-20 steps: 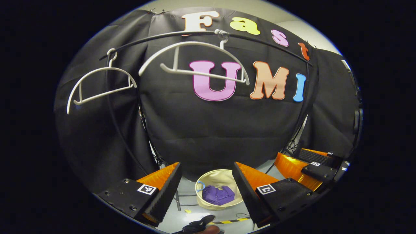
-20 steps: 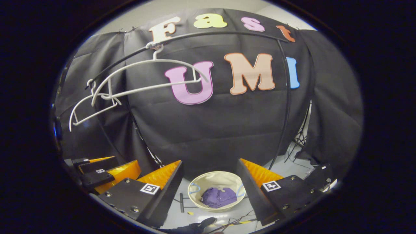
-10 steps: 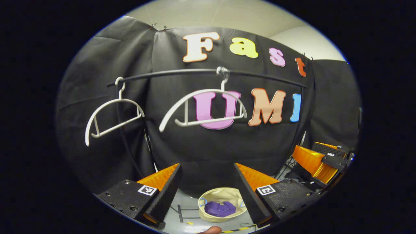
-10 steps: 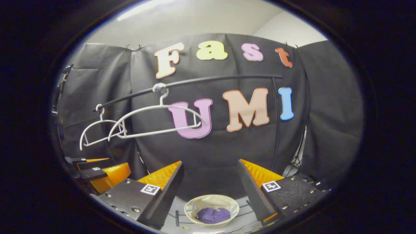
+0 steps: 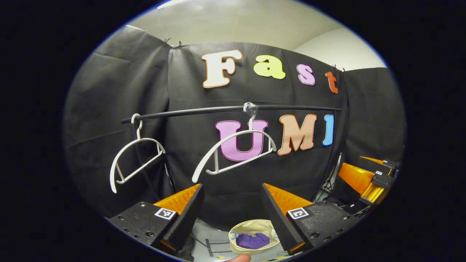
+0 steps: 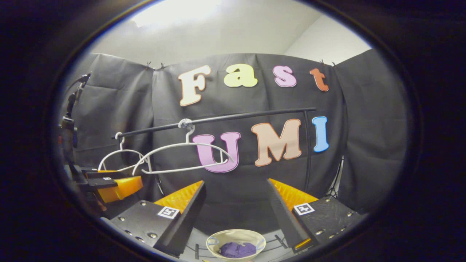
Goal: Grasp the clothes on the hanger with both hands and then place them into the laundry hamper below.
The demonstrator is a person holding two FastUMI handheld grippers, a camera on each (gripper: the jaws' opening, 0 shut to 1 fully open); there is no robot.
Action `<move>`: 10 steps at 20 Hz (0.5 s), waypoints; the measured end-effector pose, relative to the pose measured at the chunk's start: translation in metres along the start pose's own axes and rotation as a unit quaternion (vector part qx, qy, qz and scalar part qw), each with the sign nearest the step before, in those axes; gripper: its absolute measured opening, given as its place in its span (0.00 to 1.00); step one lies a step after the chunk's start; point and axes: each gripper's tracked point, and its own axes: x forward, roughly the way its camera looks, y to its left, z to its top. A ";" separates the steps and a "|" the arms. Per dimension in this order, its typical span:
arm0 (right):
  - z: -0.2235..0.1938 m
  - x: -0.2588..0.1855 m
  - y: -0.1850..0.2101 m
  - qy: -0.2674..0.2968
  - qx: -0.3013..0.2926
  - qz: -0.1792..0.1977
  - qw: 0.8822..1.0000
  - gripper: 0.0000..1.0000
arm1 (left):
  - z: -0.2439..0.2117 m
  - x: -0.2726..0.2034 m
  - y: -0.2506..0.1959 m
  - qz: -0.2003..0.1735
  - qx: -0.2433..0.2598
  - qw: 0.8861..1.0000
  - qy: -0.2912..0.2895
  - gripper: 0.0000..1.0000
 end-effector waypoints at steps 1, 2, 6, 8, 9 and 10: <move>-0.002 0.000 -0.005 0.001 -0.003 -0.005 1.000 0.92 | -0.003 0.001 0.003 0.001 0.003 1.000 -0.001 0.99; -0.005 -0.002 -0.009 0.005 -0.009 -0.010 1.000 0.92 | -0.008 0.002 0.003 -0.002 0.005 1.000 0.002 0.92; -0.015 -0.013 -0.021 0.018 -0.036 -0.027 0.999 0.99 | -0.041 0.006 -0.007 -0.024 0.011 0.999 0.026 0.96; -0.027 -0.015 -0.022 0.029 -0.041 -0.028 0.998 0.99 | -0.048 0.007 -0.013 -0.033 0.019 0.999 0.030 0.93; -0.034 -0.017 -0.022 0.036 -0.041 -0.027 0.998 0.98 | -0.048 0.006 -0.016 -0.038 0.024 0.999 0.025 0.93; -0.039 -0.018 -0.021 0.042 -0.041 -0.027 0.998 0.94 | -0.046 0.008 -0.018 -0.042 0.028 0.999 0.017 0.95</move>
